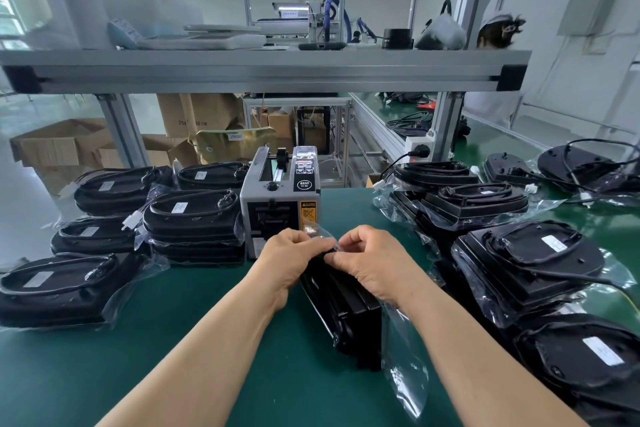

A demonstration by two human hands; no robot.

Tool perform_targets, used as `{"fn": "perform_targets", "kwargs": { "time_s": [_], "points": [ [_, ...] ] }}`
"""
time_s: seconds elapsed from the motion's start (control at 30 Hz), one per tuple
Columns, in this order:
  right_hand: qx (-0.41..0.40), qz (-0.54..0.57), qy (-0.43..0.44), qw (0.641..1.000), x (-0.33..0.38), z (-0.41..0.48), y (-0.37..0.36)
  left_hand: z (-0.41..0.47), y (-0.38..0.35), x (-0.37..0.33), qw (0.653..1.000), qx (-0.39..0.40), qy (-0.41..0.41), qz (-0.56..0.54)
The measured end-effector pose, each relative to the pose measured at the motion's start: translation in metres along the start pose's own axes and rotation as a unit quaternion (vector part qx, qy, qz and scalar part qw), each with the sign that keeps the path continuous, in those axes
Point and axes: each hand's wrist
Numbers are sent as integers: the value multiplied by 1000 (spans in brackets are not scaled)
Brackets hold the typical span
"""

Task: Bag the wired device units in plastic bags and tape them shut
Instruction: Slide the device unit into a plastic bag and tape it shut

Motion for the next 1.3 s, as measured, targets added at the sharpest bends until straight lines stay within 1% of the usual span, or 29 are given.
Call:
{"fn": "perform_targets", "kwargs": {
  "time_s": [0.1, 0.27, 0.37, 0.47, 0.63, 0.7, 0.8, 0.9, 0.97, 1.0, 1.03, 1.1, 1.13, 1.17, 1.2, 1.3],
  "points": [
    [4, 3, -1, 1000, 0, 1, -1, 1, -4, -4, 999, -15, 19, -27],
    [11, -31, 11, 999, 5, -4, 3, -3, -13, -11, 999, -30, 16, -41],
    [29, -83, 24, 996, 13, -10, 6, -7, -11, -12, 998, -33, 24, -42],
    [56, -137, 22, 989, 22, -11, 5, -11, -7, -11, 998, -16, 34, -55],
    [85, -217, 30, 972, 37, -18, -3, -21, 6, -7, 995, 11, 69, -76],
    [96, -254, 37, 962, 44, -24, -4, -27, 11, -3, 995, 9, 68, -67],
    [119, -284, 51, 950, 51, -38, -4, -39, 16, 4, 998, -9, 38, -38],
    [155, -274, 68, 947, 51, -54, 3, -56, 30, 8, 996, -62, -57, 17],
    [193, -242, 70, 948, 53, -64, 14, -64, 49, 14, 988, -95, -89, 81],
    [219, -220, 63, 949, 54, -69, 20, -69, 60, 16, 988, -77, -97, 94],
    [246, -195, 55, 948, 57, -74, 25, -75, 72, 18, 990, -31, -108, 89],
    [287, -151, 46, 945, 64, -83, 33, -85, 92, 23, 985, 108, -123, 45],
    [300, -133, 48, 943, 67, -86, 35, -91, 99, 25, 976, 168, -132, 26],
    [316, -119, 54, 940, 69, -89, 36, -97, 104, 25, 966, 210, -150, 21],
    [334, -109, 61, 934, 71, -91, 35, -101, 108, 25, 956, 239, -167, 24],
    [370, -88, 69, 922, 72, -94, 27, -115, 112, 23, 942, 259, -208, 48]
  ]
}}
Point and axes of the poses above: each hand's wrist, its own z-axis towards the middle knuckle, its own y-axis out of the back of the hand, x = y × z, and after that the axes turned 4 degrees about -y, right-handed
